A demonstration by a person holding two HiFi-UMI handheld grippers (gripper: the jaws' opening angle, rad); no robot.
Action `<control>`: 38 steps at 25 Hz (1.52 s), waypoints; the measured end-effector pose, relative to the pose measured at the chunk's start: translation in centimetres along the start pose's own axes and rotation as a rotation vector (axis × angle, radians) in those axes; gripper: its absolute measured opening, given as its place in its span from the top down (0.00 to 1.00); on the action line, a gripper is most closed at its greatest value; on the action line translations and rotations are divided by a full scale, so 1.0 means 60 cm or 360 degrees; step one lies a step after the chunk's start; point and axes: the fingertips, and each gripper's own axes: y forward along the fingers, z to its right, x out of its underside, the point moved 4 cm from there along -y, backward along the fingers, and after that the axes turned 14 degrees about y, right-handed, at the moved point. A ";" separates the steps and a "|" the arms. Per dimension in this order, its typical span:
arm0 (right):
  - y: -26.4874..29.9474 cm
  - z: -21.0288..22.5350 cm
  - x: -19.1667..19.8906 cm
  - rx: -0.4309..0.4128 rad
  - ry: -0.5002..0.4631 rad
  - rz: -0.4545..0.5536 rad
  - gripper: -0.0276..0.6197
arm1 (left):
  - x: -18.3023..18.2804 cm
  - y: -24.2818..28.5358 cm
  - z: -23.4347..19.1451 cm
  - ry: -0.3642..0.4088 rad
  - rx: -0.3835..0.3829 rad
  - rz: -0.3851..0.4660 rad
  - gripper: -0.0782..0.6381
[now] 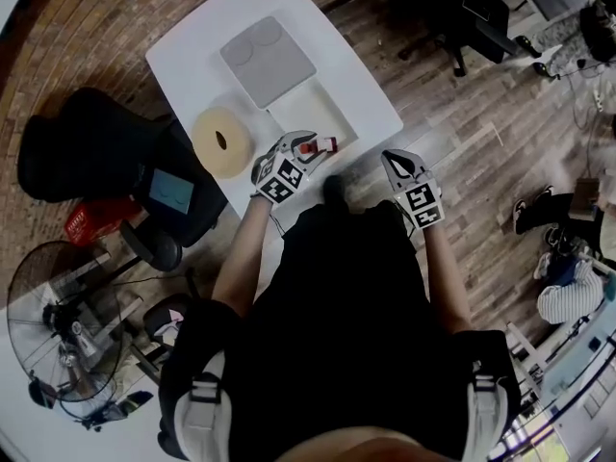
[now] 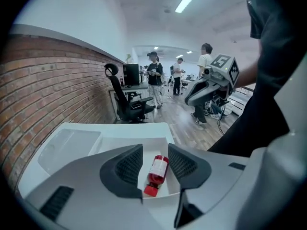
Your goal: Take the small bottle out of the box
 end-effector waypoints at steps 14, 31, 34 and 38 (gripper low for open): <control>-0.032 0.007 0.030 0.0043 0.0018 -0.0028 0.96 | 0.026 0.074 0.022 0.0279 0.0216 -0.0246 0.65; -0.045 0.010 0.040 0.0112 0.0073 -0.0034 0.96 | 0.076 0.123 0.034 0.0418 0.0431 -0.0455 0.64; -0.047 0.011 0.042 0.0128 0.0083 -0.0036 0.96 | 0.086 0.132 0.036 0.0437 0.0468 -0.0498 0.63; -0.050 0.011 0.047 0.0146 0.0096 -0.0042 0.96 | 0.093 0.143 0.039 0.0461 0.0478 -0.0522 0.62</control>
